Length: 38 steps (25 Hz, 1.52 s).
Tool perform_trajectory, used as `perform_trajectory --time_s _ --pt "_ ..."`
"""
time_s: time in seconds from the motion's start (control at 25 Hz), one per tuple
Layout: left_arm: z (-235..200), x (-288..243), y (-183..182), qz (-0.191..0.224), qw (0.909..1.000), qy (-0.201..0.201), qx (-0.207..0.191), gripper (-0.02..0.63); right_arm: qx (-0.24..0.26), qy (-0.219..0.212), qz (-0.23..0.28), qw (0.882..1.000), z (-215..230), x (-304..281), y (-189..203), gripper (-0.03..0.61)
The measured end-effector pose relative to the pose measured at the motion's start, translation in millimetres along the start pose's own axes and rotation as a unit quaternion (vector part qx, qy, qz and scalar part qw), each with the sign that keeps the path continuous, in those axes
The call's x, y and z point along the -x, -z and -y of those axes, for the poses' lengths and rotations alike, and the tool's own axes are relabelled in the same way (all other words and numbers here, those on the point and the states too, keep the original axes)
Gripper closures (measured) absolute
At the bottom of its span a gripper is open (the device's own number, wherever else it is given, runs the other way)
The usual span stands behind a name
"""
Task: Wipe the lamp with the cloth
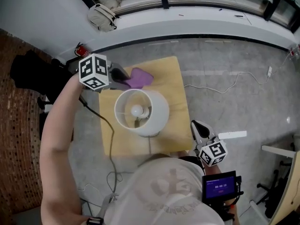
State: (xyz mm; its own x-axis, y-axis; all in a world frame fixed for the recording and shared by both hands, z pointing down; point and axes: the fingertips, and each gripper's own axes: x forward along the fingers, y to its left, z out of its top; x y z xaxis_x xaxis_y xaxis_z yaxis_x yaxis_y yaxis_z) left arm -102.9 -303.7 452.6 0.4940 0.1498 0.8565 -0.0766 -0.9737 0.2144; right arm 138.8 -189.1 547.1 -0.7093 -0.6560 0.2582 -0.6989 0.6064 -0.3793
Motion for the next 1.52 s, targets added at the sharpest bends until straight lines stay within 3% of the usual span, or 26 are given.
perform_trajectory --time_s 0.2,0.4,0.72,0.88,1.2,1.32,1.52 --pt "19 33 -18 0.021 0.9988 -0.009 -0.044 0.545 0.003 -0.004 0.001 1.0 -4 -3 -3 0.565" --pt "32 42 -8 0.015 0.9963 -0.041 -0.074 0.545 0.01 -0.006 -0.001 1.0 -17 -2 0 0.565" --pt "8 19 24 0.023 0.9893 -0.122 -0.077 0.546 0.023 -0.008 -0.013 1.0 -26 -1 -4 0.565" --pt "5 5 50 0.024 0.9874 -0.144 -0.062 0.546 0.027 -0.007 -0.016 0.999 -36 1 0 0.565" --pt "3 -37 115 -0.027 0.9895 -0.141 -0.013 0.545 0.038 -0.018 -0.028 0.999 -50 2 1 0.565" --pt "3 -47 128 -0.015 0.9898 -0.14 0.021 0.545 0.041 -0.02 -0.032 0.998 -51 3 3 0.565" --pt "6 -47 133 0.044 0.9845 -0.151 0.079 0.545 0.05 -0.025 -0.036 0.998 -55 6 3 0.565"
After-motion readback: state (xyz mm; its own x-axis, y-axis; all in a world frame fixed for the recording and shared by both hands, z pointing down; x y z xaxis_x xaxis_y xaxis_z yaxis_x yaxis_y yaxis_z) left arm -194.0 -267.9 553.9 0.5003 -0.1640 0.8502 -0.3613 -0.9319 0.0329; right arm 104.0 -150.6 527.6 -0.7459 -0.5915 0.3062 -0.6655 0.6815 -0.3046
